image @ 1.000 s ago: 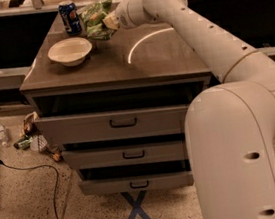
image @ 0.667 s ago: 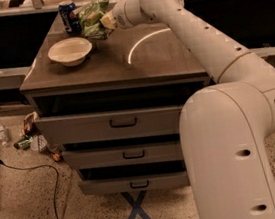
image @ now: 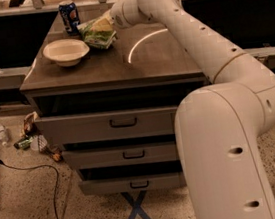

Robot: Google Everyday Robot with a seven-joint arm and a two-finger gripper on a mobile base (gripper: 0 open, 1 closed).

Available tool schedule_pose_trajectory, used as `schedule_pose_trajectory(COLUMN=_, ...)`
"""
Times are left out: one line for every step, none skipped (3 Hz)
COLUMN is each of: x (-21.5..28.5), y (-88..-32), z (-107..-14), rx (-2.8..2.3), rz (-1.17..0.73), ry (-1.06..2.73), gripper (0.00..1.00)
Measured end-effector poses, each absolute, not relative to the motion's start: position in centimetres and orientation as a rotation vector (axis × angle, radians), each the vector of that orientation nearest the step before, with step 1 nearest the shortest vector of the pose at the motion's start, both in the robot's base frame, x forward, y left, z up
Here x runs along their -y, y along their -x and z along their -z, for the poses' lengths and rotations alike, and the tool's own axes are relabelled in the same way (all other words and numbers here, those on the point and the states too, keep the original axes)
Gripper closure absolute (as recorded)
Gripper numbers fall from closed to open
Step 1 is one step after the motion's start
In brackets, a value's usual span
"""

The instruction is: Move green jalapeno chip bag near pepsi can

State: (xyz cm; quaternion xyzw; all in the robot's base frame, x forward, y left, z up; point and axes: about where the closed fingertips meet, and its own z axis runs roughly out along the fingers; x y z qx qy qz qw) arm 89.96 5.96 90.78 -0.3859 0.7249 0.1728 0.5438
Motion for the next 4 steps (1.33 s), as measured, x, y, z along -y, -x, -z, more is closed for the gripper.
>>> schedule_pose_trajectory(x=-5.0, y=-89.7, z=-91.2, rx=-1.725, rz=-0.398, ry=0.911, gripper=0.0)
schedule_pose_trajectory(x=-3.0, y=-89.1, z=-91.9, rx=-1.734, rz=-0.369, ry=0.904, gripper=0.0)
schedule_pose_trajectory(x=4.5, y=-87.6, z=-94.6, rx=-1.773, rz=-0.247, ry=0.819, gripper=0.0)
schedule_pose_trajectory(x=13.2, y=-84.8, z=-99.4, rx=-1.786, rz=-0.067, ry=0.665, gripper=0.0)
